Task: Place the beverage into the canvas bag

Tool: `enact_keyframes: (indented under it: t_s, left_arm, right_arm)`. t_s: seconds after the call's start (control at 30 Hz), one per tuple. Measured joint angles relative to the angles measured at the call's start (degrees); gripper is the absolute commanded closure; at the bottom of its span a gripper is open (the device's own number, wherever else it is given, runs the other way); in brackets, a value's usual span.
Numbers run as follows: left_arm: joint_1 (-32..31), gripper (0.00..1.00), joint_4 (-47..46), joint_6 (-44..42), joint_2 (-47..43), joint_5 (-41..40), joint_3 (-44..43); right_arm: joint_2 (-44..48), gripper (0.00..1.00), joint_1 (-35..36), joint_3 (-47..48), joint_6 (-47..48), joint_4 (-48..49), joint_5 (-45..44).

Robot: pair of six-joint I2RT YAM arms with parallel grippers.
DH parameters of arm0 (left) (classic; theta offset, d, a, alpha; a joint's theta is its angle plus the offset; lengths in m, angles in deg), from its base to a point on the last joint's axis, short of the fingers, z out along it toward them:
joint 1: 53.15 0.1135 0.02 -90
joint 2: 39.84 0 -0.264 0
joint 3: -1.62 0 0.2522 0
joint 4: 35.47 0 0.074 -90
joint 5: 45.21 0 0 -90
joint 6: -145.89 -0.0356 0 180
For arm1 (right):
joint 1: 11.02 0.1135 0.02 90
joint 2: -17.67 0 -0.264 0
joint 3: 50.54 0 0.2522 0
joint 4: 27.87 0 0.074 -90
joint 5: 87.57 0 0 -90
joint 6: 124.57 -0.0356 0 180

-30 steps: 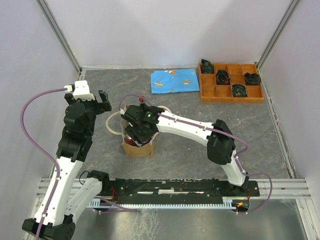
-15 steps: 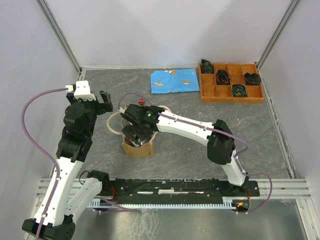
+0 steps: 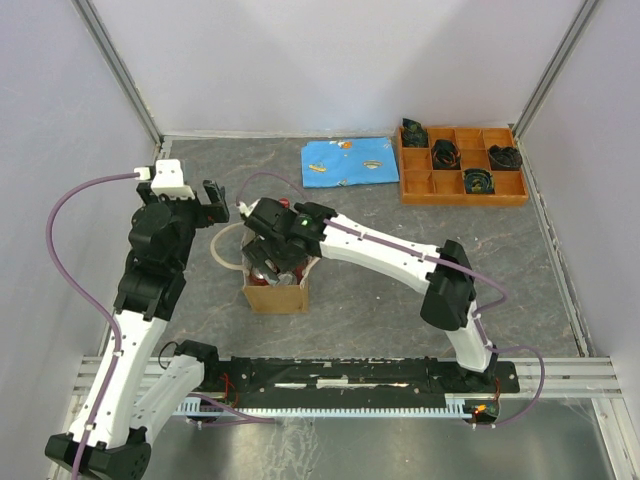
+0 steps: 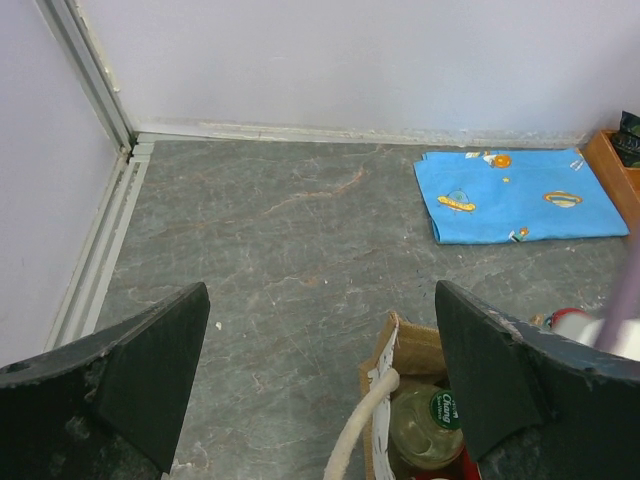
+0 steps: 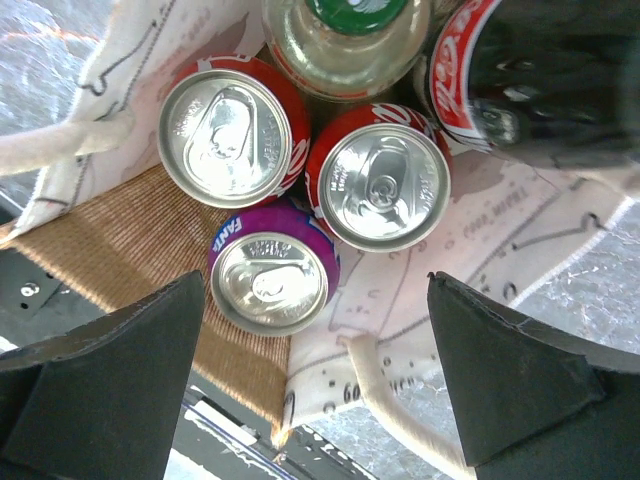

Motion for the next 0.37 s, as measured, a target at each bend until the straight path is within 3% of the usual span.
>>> enact_keyframes:
  t_s: [0.37]
  left_arm:
    - [0.04,0.01,0.31,0.0,5.09,7.28,-0.87]
  right_arm:
    - [11.1,0.01,-0.37,0.57,-7.1,1.38,-10.23]
